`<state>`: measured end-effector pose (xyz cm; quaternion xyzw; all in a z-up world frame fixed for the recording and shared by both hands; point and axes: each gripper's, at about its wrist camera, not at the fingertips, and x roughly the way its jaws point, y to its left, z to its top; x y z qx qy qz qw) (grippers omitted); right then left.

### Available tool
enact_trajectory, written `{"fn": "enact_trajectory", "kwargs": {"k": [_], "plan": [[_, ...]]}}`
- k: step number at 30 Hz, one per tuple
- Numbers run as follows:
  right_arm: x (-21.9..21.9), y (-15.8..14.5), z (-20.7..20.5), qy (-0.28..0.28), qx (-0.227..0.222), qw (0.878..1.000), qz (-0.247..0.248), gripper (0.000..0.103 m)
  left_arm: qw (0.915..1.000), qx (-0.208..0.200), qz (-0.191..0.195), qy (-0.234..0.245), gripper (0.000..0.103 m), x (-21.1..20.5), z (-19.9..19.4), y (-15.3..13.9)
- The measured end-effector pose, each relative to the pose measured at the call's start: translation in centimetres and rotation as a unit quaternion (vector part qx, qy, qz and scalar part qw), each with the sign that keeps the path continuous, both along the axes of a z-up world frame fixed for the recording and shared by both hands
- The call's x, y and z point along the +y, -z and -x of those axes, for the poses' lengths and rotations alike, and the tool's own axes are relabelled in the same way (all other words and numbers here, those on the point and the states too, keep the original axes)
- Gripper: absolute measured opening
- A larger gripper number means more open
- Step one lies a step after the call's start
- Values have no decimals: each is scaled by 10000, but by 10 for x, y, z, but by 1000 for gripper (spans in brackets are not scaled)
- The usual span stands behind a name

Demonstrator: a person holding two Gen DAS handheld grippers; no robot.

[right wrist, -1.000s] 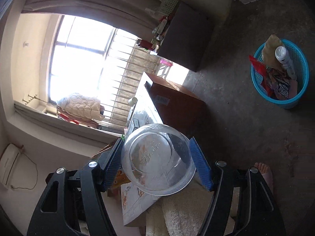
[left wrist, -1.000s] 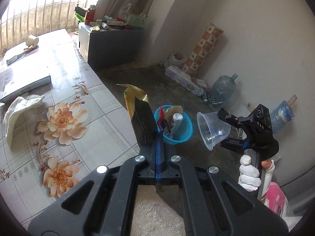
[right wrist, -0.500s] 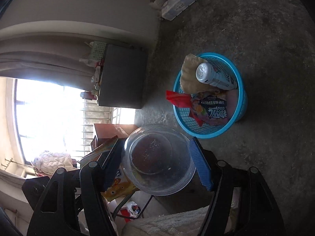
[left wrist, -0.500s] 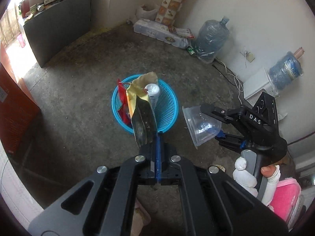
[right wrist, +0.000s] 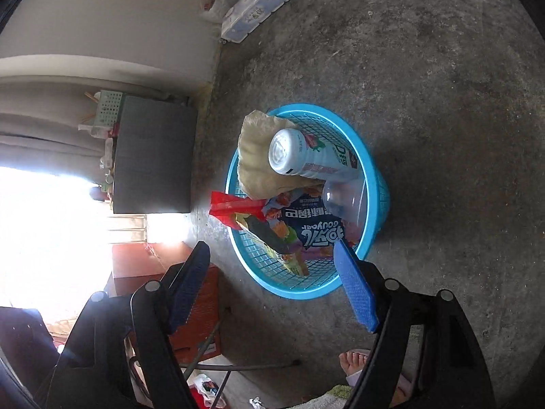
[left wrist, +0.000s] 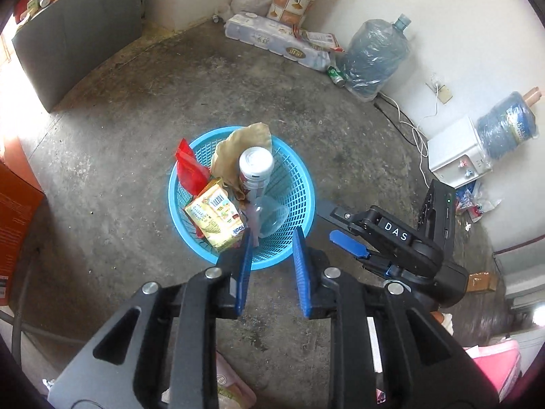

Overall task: Collect trash
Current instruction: 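Carry the snack bag and cup over the blue basket and open both tools, then move both open tools back to the table toward the white cloth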

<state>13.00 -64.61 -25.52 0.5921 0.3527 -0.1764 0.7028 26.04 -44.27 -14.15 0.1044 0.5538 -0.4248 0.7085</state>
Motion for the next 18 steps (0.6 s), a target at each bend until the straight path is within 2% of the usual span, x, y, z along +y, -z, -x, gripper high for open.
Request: {"fn": "enact_trajectory", "kwargs": {"k": [6, 9, 11, 18], "plan": [[14, -19, 36, 69, -173, 9998, -4, 73, 9995, -114, 284, 5, 24, 36, 10, -37], [24, -35, 45, -3, -304, 9995, 39, 73, 9985, -229, 486, -79, 32, 65, 17, -63], [32, -47, 46, -155, -371, 9991, 117, 73, 9974, -276, 632, -186, 40, 90, 23, -80], [70, -90, 34, -778, -562, 9949, 307, 73, 9892, -473, 1148, -783, 48, 196, 39, -128]]}}
